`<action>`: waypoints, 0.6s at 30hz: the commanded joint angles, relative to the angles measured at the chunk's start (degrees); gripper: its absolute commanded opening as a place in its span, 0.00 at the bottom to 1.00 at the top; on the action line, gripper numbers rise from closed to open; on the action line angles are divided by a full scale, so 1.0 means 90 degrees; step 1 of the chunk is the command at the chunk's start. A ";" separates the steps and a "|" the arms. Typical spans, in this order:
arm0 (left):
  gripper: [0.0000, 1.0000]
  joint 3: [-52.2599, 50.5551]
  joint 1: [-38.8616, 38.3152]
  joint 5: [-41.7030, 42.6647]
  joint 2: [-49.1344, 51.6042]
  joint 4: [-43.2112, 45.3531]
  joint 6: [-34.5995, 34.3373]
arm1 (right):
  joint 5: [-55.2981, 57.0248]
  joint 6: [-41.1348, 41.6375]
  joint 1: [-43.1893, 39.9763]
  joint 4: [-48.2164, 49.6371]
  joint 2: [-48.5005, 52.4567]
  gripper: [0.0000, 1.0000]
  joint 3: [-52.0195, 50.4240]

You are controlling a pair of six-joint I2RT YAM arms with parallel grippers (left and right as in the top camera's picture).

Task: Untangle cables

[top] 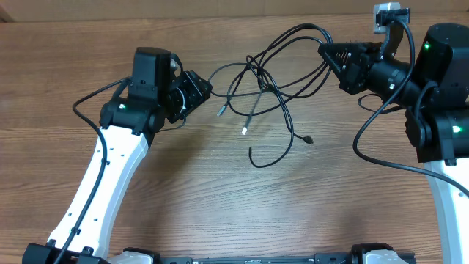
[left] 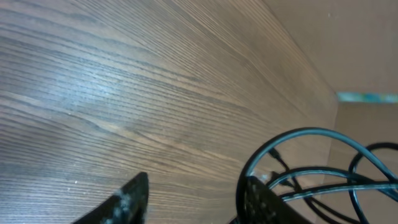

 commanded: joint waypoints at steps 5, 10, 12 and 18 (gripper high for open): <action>0.71 0.0017 0.0107 0.0330 -0.0066 -0.0061 0.0015 | 0.0083 0.0024 -0.0061 0.0061 -0.0066 0.04 0.0083; 0.97 0.0017 0.0017 0.0865 -0.0066 -0.0129 0.0270 | -0.0041 0.0022 -0.0058 0.0092 -0.0066 0.04 0.0083; 1.00 0.0017 -0.0041 0.0933 -0.0066 -0.0134 0.0520 | -0.0374 -0.0012 -0.0058 0.0199 -0.0066 0.04 0.0083; 0.92 0.0017 -0.0131 0.1579 -0.0066 -0.0019 0.2127 | -0.1943 -0.0899 -0.0058 0.0415 -0.0066 0.04 0.0083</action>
